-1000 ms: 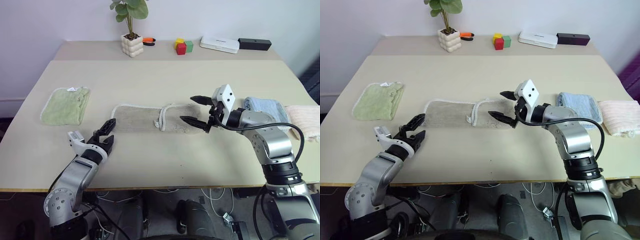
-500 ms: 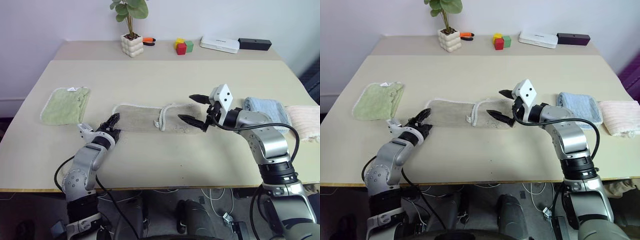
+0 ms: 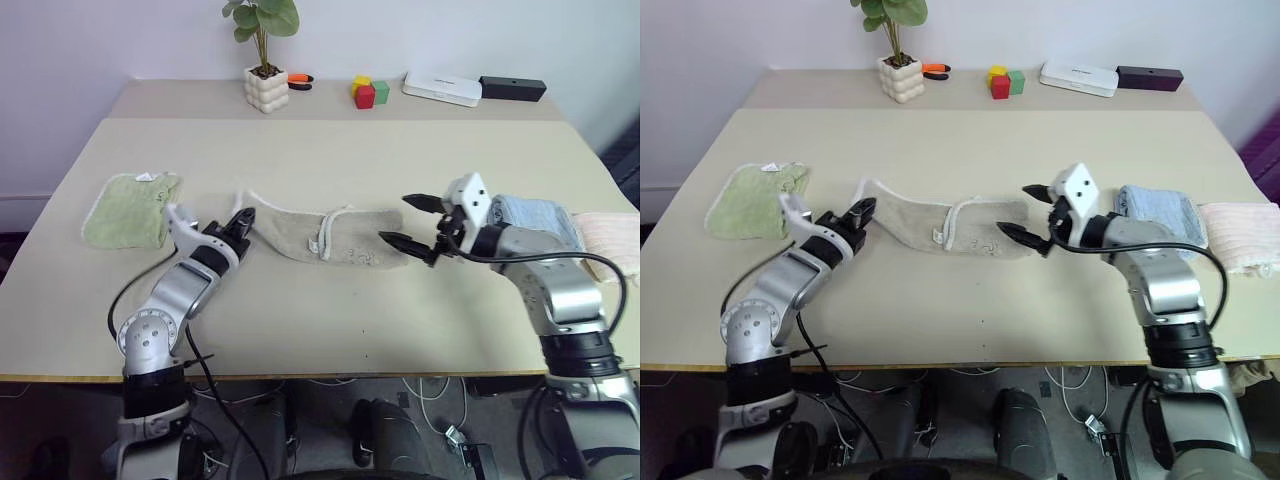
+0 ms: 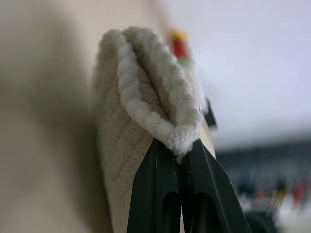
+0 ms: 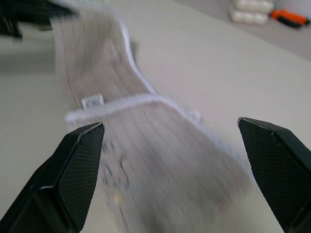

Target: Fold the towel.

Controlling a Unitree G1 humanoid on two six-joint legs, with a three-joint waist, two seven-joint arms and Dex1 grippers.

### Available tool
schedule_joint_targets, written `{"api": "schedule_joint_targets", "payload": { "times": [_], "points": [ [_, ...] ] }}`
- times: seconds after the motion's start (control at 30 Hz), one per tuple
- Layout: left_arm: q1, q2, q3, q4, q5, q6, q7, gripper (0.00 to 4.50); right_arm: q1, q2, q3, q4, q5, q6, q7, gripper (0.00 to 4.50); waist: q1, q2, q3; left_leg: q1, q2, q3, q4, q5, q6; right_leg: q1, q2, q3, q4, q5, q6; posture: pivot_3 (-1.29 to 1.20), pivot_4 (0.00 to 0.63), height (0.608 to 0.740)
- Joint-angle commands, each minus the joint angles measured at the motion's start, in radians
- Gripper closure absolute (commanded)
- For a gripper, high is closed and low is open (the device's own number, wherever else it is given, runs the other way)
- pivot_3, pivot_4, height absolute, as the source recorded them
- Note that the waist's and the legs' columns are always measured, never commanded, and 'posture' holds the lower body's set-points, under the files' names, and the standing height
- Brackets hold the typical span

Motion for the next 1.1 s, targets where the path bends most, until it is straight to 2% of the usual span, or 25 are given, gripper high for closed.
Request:
{"api": "schedule_joint_targets", "payload": {
  "times": [0.03, 0.13, 0.37, 0.6, 0.8, 0.9, 1.03, 1.1],
  "points": [
    [-0.079, 0.054, -0.119, -0.002, 0.169, 0.027, -0.193, 4.46, 0.025, -0.043, -0.068, -0.025, 0.05, 0.018, 0.03, 0.0, 0.003, 0.0, 0.0, 0.0, 0.0, 0.0, 0.0, 0.0, 0.0, 0.0, 0.0, 0.0, 0.0, 0.0, 0.0, 0.0, 0.15, 0.74],
    [-0.176, 0.069, -0.242, 0.116, 0.348, -0.005, -0.393, 4.46, 0.062, -0.063, -0.111, -0.061, 0.109, 0.062, 0.056, 0.0, 0.008, 0.001, 0.0, 0.001, 0.0, 0.001, -0.001, 0.0, 0.0, 0.0, 0.001, 0.0, 0.0, 0.0, 0.0, 0.0, 0.15, 0.74],
    [-0.336, -0.07, -0.414, 0.403, 0.59, -0.055, -0.715, 4.46, 0.131, -0.077, -0.184, -0.169, 0.152, 0.063, 0.024, 0.0, 0.015, 0.0, 0.0, -0.003, 0.0, 0.001, -0.001, 0.0, -0.001, -0.003, 0.001, 0.0, -0.001, 0.001, 0.002, 0.0, 0.15, 0.74],
    [-0.424, -0.175, -0.461, 0.566, 0.741, -0.053, -0.86, 4.46, 0.208, -0.082, -0.245, -0.28, 0.176, 0.108, -0.055, 0.0, 0.011, 0.0, 0.001, -0.007, 0.001, -0.001, -0.001, 0.0, 0.0, -0.007, 0.001, 0.0, -0.001, 0.002, 0.003, 0.0, 0.15, 0.74],
    [-0.488, -0.272, -0.445, 0.768, 0.875, -0.082, -0.879, 4.46, 0.268, -0.082, -0.294, -0.375, 0.205, 0.148, -0.116, 0.0, 0.014, 0.0, 0.001, -0.008, 0.0, -0.002, 0.0, 0.0, 0.001, -0.008, 0.0, 0.0, -0.002, 0.001, 0.002, 0.0, 0.15, 0.74],
    [-0.501, -0.294, -0.425, 0.822, 0.906, -0.057, -0.89, 3.59, 0.279, -0.085, -0.305, -0.398, 0.213, 0.161, -0.137, 0.0, 0.012, 0.0, 0.001, -0.01, 0.0, -0.003, 0.001, -0.001, 0.002, -0.008, 0.0, 0.0, -0.002, 0.001, 0.002, 0.0, 0.15, 0.74],
    [-0.492, -0.301, -0.441, 0.817, 0.954, -0.069, -0.944, 1.57, 0.274, -0.079, -0.298, -0.412, 0.216, 0.17, -0.157, 0.0, 0.012, 0.0, 0.001, -0.01, 0.0, -0.003, 0.001, -0.001, 0.002, -0.009, 0.0, 0.0, -0.002, 0.001, 0.002, 0.0, 0.15, 0.74],
    [-0.493, -0.307, -0.404, 0.808, 0.934, -0.031, -0.952, 0.62, 0.256, -0.073, -0.285, -0.407, 0.215, 0.166, -0.165, 0.0, 0.012, 0.0, 0.001, -0.01, 0.0, -0.003, 0.001, -0.001, 0.002, -0.009, 0.0, 0.0, -0.002, 0.001, 0.002, 0.0, 0.15, 0.74]
  ]
}}
